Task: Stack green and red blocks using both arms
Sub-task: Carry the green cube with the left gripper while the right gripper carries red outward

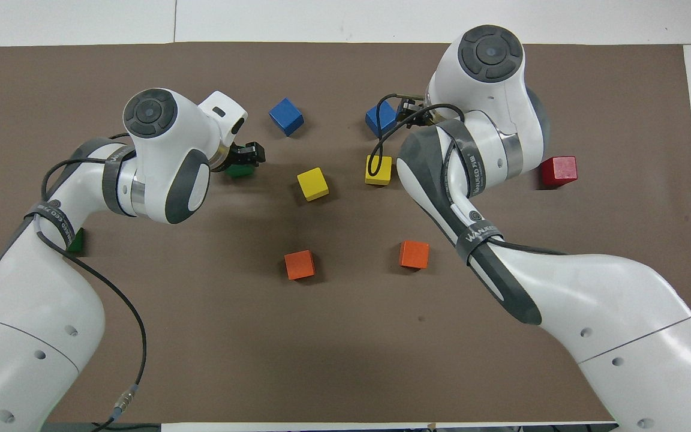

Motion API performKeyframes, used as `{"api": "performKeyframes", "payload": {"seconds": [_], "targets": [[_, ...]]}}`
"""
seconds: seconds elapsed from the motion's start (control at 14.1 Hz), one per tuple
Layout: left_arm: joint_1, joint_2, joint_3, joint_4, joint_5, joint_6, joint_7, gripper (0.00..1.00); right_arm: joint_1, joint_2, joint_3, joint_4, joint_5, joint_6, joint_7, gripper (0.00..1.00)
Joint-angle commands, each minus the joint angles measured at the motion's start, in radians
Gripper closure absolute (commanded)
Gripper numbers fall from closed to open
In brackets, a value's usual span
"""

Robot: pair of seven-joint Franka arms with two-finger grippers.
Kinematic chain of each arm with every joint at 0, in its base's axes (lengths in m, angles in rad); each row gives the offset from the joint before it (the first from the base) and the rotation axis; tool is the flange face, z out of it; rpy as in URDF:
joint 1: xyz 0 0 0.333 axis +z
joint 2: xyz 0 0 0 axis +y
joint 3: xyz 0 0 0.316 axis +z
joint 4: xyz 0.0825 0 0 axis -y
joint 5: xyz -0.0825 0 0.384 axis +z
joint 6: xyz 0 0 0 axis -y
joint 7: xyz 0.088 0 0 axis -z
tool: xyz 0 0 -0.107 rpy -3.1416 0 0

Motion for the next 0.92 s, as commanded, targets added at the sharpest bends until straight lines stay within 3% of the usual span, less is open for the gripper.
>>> {"api": "performKeyframes", "payload": {"seconds": [0.0,0.07,0.43,0.57,0.85], "targets": [[-0.019,-0.006,0.018,-0.018,0.027,0.025,-0.053,0.79,-0.025,0.007,0.013,-0.027,0.02,0.039,0.006,0.06],[-0.019,-0.008,0.018,-0.016,0.027,0.014,-0.052,1.0,-0.025,-0.006,0.013,-0.071,0.025,0.075,0.006,0.05],[0.007,-0.044,0.018,-0.007,0.028,-0.046,-0.041,1.0,-0.023,-0.035,0.013,-0.165,0.071,0.144,0.015,0.03],[0.079,-0.138,0.015,-0.014,0.028,-0.133,-0.012,1.0,-0.017,-0.058,0.013,-0.243,0.071,0.216,0.018,0.03],[0.25,-0.29,0.015,-0.022,0.021,-0.361,0.278,1.0,-0.014,-0.085,0.013,-0.334,0.071,0.283,0.018,0.03]]}}
